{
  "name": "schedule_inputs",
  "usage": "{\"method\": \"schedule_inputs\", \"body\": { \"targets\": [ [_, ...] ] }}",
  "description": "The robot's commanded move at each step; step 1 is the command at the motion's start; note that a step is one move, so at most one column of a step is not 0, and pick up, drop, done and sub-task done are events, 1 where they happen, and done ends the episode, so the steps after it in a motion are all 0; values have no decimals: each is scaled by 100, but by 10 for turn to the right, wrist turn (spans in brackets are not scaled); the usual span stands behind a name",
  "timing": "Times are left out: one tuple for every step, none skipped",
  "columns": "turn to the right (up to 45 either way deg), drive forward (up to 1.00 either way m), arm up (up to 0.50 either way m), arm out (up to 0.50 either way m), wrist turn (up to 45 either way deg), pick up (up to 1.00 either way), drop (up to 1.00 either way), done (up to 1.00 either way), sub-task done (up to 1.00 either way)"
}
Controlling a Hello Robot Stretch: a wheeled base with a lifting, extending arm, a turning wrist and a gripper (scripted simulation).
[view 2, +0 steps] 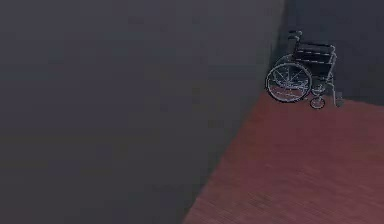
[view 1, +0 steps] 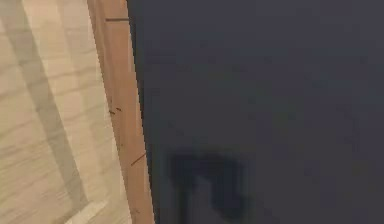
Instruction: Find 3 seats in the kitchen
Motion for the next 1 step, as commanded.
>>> {"method": "schedule_inputs", "body": {
  "targets": [
    [450,0,0,0,0,0,0,0,0]
  ]
}}
